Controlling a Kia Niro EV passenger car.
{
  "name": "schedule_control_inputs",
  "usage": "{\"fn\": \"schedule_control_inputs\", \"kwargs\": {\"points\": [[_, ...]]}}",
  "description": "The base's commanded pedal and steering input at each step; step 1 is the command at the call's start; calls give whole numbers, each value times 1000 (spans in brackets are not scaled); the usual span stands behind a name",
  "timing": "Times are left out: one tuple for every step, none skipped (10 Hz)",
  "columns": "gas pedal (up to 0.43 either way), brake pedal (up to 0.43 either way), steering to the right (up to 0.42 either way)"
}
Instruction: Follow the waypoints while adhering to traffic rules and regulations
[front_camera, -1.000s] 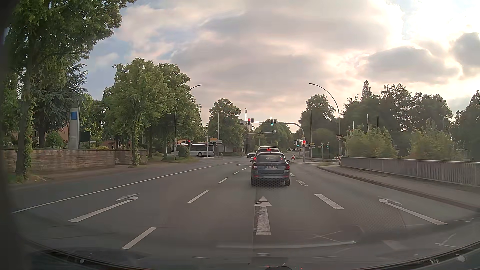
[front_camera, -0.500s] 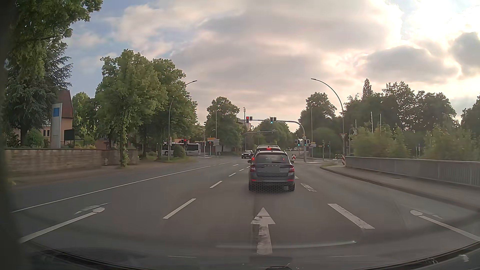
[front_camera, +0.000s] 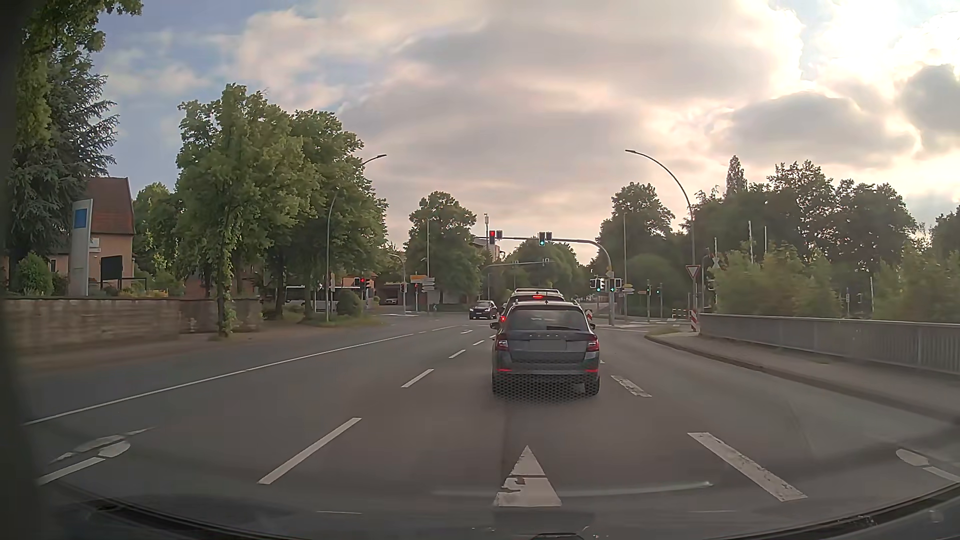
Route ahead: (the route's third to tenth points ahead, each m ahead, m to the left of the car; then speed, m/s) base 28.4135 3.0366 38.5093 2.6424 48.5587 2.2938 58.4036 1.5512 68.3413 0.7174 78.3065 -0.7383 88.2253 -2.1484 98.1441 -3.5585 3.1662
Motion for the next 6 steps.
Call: {"fn": "schedule_control_inputs", "kwargs": {"points": [[0,0,9],[0,0,9],[0,0,9],[0,0,10],[0,0,10],[0,0,10]]}}
